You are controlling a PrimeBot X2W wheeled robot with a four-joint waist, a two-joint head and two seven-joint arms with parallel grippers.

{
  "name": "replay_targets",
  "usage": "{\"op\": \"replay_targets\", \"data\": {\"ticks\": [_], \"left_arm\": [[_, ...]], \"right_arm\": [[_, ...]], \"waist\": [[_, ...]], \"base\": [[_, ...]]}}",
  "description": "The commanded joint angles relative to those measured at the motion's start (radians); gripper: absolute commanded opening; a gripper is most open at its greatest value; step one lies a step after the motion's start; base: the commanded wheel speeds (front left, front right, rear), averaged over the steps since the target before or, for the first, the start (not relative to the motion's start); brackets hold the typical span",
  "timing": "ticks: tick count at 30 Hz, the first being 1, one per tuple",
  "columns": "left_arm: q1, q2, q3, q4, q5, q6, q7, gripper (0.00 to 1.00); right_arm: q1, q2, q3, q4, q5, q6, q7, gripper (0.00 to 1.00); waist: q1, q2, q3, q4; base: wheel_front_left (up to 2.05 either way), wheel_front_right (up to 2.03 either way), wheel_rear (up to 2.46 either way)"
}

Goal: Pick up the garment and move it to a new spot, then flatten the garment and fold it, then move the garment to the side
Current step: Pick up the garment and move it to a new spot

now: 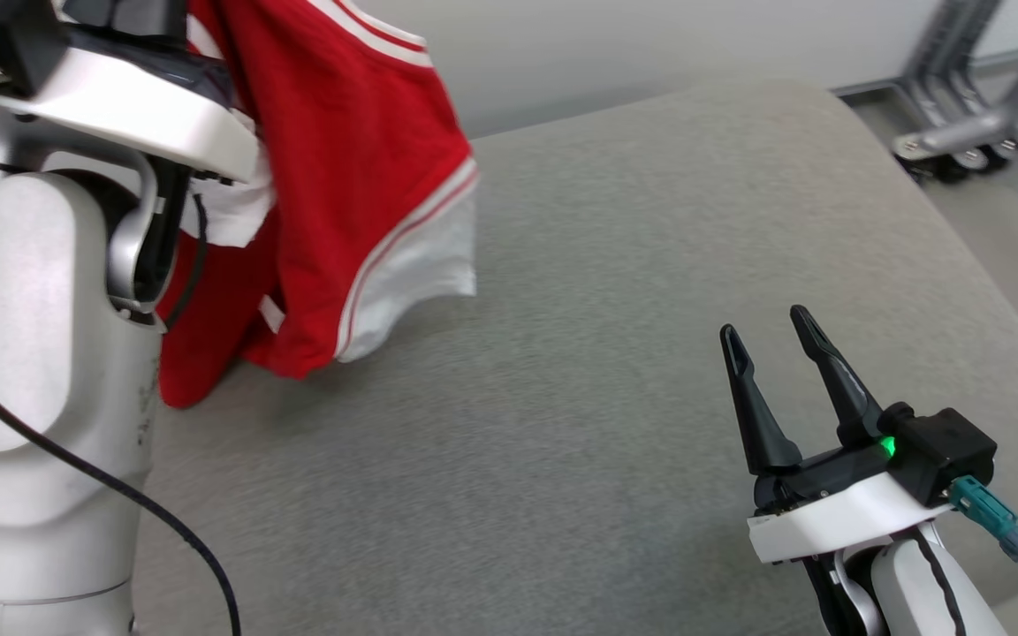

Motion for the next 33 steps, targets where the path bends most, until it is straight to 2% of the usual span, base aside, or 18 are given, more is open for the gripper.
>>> {"op": "replay_targets", "data": {"ticks": [1,6,9,13,16,21,28,29,30,31,32,33], "left_arm": [[-0.016,-0.003,-0.006,0.003,0.003,-0.005,-0.004,0.00],[-0.018,-0.017,-0.047,0.025,0.007,-0.016,-0.010,0.00],[0.020,-0.037,-0.063,0.050,-0.041,-0.029,0.001,0.00],[0.089,-0.034,-0.081,0.095,-0.073,-0.041,0.003,0.00],[0.152,-0.028,-0.111,0.141,-0.053,-0.042,-0.013,0.00],[0.229,-0.051,-0.142,0.264,-0.058,-0.032,-0.050,0.00],[0.206,-0.080,-0.165,0.434,-0.055,-0.016,-0.103,0.00],[0.198,-0.081,-0.169,0.451,-0.053,-0.014,-0.113,0.33],[0.193,-0.082,-0.172,0.467,-0.050,-0.011,-0.124,0.49],[0.190,-0.084,-0.175,0.482,-0.048,-0.008,-0.134,0.93],[0.186,-0.086,-0.178,0.494,-0.047,-0.004,-0.144,1.00],[0.184,-0.089,-0.181,0.505,-0.047,-0.002,-0.151,1.00]], "right_arm": [[-0.008,-0.005,0.001,-0.005,0.009,0.000,-0.001,1.00],[-0.008,-0.004,0.002,-0.012,0.020,0.000,-0.001,1.00],[-0.007,-0.004,0.004,-0.015,0.027,0.000,-0.001,1.00],[-0.008,-0.004,0.007,-0.018,0.035,0.000,-0.001,1.00],[-0.005,-0.004,0.007,-0.018,0.037,0.000,-0.001,1.00],[-0.014,-0.005,0.015,-0.019,0.031,0.000,-0.001,1.00],[-0.036,-0.005,0.022,-0.025,0.028,0.000,-0.001,1.00],[-0.038,-0.004,0.025,-0.024,0.027,0.000,-0.001,1.00],[-0.040,-0.004,0.028,-0.023,0.026,0.000,-0.001,1.00],[-0.041,-0.005,0.028,-0.023,0.026,0.000,-0.001,1.00],[-0.040,-0.005,0.028,-0.023,0.025,0.000,-0.001,1.00],[-0.040,-0.005,0.027,-0.022,0.024,0.000,-0.001,1.00]], "waist": [[0.0000,0.0000,0.012,-0.076],[0.0000,0.0000,0.028,-0.149],[0.0000,0.0000,0.039,-0.180],[0.0000,0.0000,0.056,-0.204],[0.0000,0.0000,0.069,-0.208],[0.0000,0.0000,0.089,-0.206],[0.0000,0.0000,0.124,-0.192],[0.0000,0.0000,0.127,-0.189],[0.0000,0.0000,0.129,-0.186],[0.0000,0.0000,0.130,-0.183],[0.0000,0.0000,0.130,-0.177],[0.0000,0.0000,0.128,-0.172]], "base": [[0.00,0.00,0.00],[0.00,0.00,0.00],[0.00,0.00,0.00],[0.00,0.00,0.00],[0.00,0.00,0.00],[0.00,0.00,0.00],[0.00,0.00,0.00],[0.00,0.00,0.00],[0.00,0.00,0.00],[0.00,0.00,0.00],[0.00,0.00,0.00],[0.00,0.00,0.00]]}}
